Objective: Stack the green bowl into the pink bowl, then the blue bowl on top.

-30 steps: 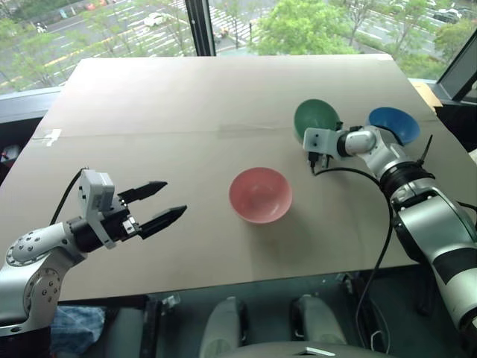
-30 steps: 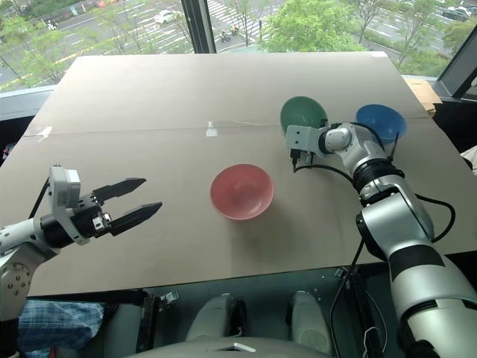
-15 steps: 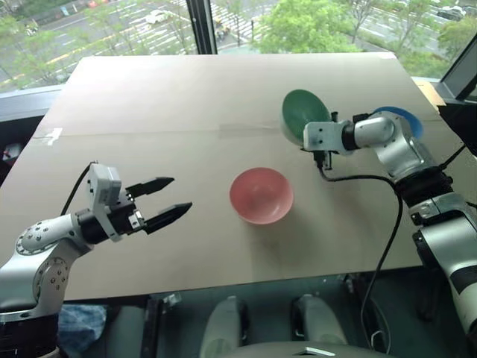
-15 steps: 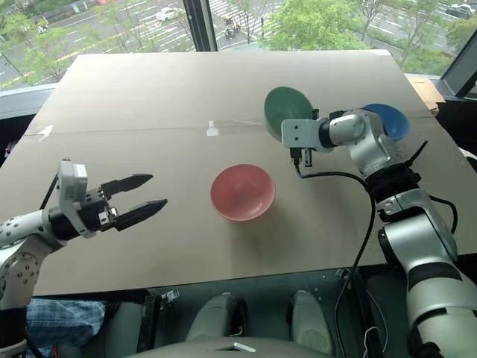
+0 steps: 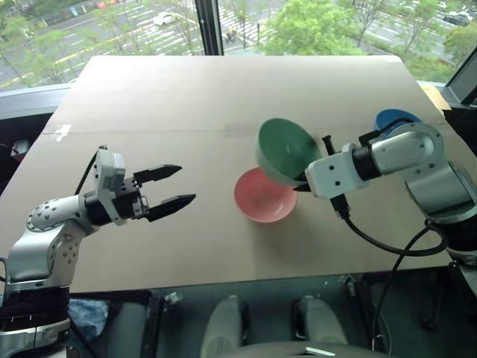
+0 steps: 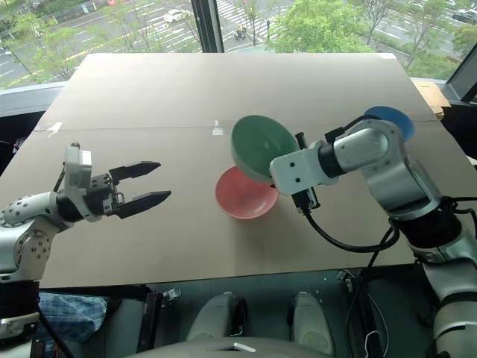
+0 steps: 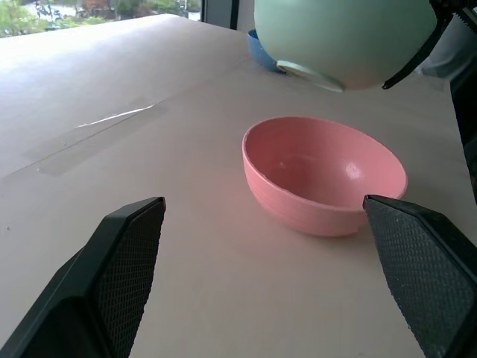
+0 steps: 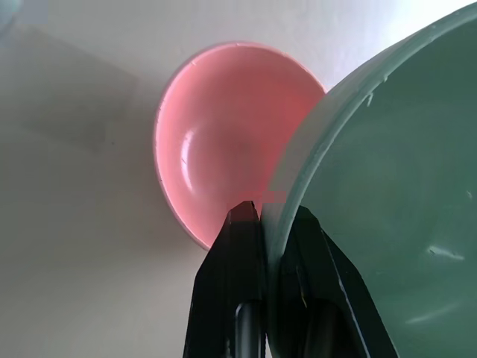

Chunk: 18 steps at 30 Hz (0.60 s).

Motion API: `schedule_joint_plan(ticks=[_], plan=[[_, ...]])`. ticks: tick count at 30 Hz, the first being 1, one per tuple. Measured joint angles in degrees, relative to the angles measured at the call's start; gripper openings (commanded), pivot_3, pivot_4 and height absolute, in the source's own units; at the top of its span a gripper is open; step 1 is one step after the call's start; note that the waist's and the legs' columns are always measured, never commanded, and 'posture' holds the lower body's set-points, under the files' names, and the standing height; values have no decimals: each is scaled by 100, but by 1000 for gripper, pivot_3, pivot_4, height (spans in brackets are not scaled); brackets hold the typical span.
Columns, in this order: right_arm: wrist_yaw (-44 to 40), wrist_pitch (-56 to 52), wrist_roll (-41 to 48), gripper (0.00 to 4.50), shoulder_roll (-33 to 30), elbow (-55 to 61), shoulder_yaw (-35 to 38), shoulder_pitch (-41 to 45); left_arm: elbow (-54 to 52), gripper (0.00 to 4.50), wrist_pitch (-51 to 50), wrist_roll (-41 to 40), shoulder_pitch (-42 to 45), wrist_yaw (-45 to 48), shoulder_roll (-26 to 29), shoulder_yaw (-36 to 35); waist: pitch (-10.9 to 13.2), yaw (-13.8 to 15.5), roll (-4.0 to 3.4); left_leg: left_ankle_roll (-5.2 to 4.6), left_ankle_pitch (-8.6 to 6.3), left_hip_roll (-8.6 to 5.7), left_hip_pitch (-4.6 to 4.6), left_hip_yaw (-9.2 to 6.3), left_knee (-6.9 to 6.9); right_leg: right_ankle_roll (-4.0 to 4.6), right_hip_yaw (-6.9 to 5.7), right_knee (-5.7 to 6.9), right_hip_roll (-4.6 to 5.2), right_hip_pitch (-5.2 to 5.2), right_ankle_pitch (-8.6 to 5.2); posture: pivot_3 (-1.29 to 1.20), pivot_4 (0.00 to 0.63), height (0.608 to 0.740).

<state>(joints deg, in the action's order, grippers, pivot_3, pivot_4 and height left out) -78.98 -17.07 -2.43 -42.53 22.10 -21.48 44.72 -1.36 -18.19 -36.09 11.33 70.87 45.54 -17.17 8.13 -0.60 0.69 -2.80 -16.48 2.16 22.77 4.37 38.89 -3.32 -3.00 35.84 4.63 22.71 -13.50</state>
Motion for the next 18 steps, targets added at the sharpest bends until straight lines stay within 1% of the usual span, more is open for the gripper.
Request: schedule_joint_plan(ticks=[5, 11, 12, 13, 17, 18], plan=[[80, -413, 28, 32, 27, 408, -159, -4, 315, 4500, 229, 55, 346, 228, -77, 190, -1, 3, 2, -1, -1, -1, 4, -3, 2, 0, -2, -1, -1, 0, 0, 0, 150, 740], [251, -677, -125, 32, 64, 508, -306, 4, 572, 4500, 401, 106, 658, 429, -148, 289, -1, 6, 7, -1, 0, -3, 8, -6, 5, 0, -4, -1, -2, 0, 0, 0, 150, 740], [298, -684, -167, 727, 66, 507, -330, 12, 630, 4500, 426, 109, 704, 452, -156, 315, -1, 4, 7, -1, 0, -3, 8, -6, 5, 0, -4, -1, -2, 0, 0, 0, 150, 740], [328, -685, -199, 988, 73, 506, -343, 22, 671, 4500, 448, 114, 730, 470, -168, 330, -1, 1, 7, -1, 0, -3, 8, -6, 5, 0, -4, -1, -3, 0, 0, 0, 150, 740], [384, -722, -330, 2320, 72, 487, -438, 115, 768, 4500, 499, 138, 799, 566, -196, 419, -1, 1, 8, -1, 0, -3, 8, -6, 6, 0, -4, -1, -4, 0, 0, 0, 150, 740], [386, -726, -332, 2393, 72, 487, -440, 116, 770, 4500, 500, 139, 799, 567, -196, 419, -1, 1, 8, -1, 0, -3, 8, -6, 6, -1, -4, -1, -4, 0, 0, 0, 150, 740]])
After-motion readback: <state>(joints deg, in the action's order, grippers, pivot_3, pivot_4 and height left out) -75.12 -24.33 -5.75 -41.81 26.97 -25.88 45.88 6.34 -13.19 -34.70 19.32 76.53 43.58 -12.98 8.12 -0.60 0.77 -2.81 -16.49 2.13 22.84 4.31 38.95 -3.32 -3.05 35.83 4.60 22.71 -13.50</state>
